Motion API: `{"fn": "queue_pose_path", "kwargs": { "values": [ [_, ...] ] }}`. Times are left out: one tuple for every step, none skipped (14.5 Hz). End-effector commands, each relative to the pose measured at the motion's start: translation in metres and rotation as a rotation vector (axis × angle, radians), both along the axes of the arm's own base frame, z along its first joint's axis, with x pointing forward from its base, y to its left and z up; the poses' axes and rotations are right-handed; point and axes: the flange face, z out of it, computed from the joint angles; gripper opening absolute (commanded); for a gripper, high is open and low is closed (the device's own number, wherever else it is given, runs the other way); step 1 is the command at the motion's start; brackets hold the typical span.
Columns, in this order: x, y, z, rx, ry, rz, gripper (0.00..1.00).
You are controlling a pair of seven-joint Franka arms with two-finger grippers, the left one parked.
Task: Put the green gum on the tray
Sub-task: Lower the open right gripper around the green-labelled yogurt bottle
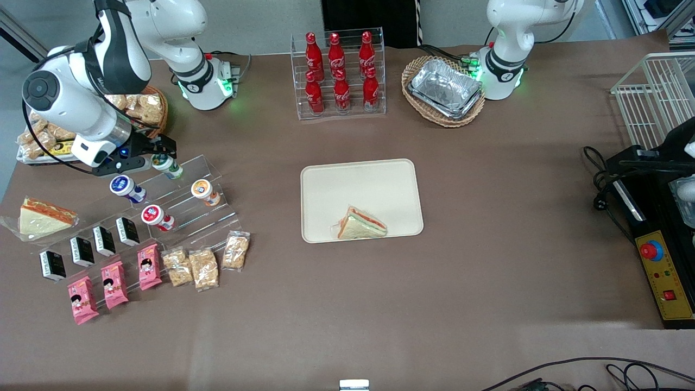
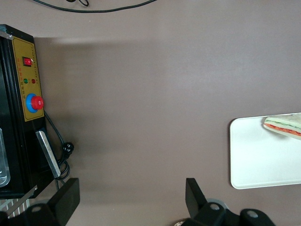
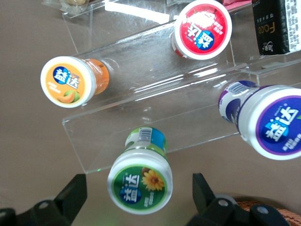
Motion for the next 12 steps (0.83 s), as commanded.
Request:
{"fn": "queue_pose_path", "kwargs": {
  "values": [
    [0.0002,-0.0021,-0.0115,-0.017,-0.019,-0.010,1.00],
    [0.0000,-0.0020,-0.0137,-0.017,-0.017,-0.010,1.00],
    [-0.0002,-0.0020,-0.0149,-0.017,-0.016,-0.010,1.00],
    [-0.0002,-0.0020,-0.0149,-0.017,-0.016,-0.010,1.00],
    [-0.0002,-0.0020,-0.0149,-0.017,-0.016,-0.010,1.00],
    [-0.0006,-0.0020,-0.0156,-0.017,-0.014,-0.010,1.00],
    [-0.0009,-0.0019,-0.0161,-0.018,-0.014,-0.012,1.00],
    [-0.0022,-0.0019,-0.0175,-0.018,-0.011,-0.016,1.00],
    [-0.0022,-0.0019,-0.0181,-0.019,-0.009,-0.021,1.00],
    [-0.0026,-0.0018,-0.0188,-0.019,-0.008,-0.022,1.00],
    [-0.0031,-0.0018,-0.0194,-0.019,-0.006,-0.022,1.00],
    [-0.0033,-0.0012,-0.0199,-0.019,-0.006,-0.022,1.00]
  ]
}}
